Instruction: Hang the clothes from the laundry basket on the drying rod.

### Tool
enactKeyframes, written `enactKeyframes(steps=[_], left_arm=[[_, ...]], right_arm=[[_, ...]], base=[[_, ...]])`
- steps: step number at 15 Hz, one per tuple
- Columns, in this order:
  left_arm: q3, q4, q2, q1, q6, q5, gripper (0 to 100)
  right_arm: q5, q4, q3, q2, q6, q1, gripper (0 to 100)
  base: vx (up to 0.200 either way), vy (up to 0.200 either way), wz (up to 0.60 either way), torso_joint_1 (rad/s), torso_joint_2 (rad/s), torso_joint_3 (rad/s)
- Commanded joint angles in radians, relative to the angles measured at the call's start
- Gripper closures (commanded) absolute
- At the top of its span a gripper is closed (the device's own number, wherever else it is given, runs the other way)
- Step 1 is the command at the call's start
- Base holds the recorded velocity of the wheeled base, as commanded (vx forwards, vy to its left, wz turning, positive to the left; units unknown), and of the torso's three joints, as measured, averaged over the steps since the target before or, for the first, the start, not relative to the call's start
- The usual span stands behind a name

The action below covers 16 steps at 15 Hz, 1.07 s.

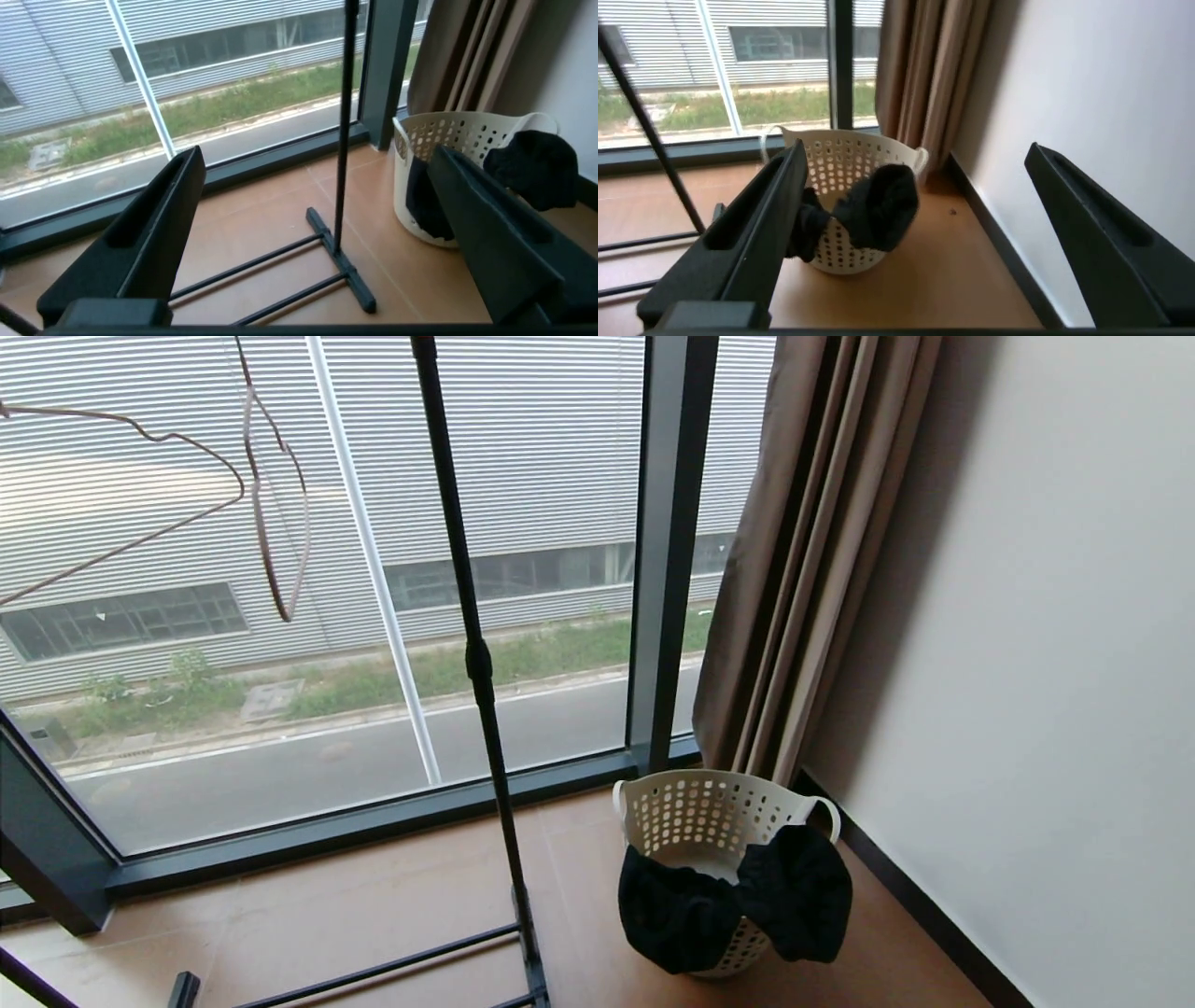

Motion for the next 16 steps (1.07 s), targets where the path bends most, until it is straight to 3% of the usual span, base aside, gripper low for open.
enactKeyframes(steps=[1,8,16], left_arm=[[0.001,0.000,0.001,0.001,-0.001,0.000,0],[0.001,0.000,0.001,0.001,-0.002,0.000,0],[-0.001,0.000,0.001,0.001,-0.013,0.006,0]], right_arm=[[0.000,0.000,0.000,0.000,0.000,0.000,0],[0.000,0.000,0.000,0.000,0.000,0.000,0],[-0.002,0.000,0.000,0.000,0.000,0.000,0]], base=[[0.000,-0.200,0.00,0.002,0.01,-0.002],[0.000,-0.114,0.00,0.001,0.00,0.004],[0.000,0.000,0.00,0.000,0.00,0.000]])
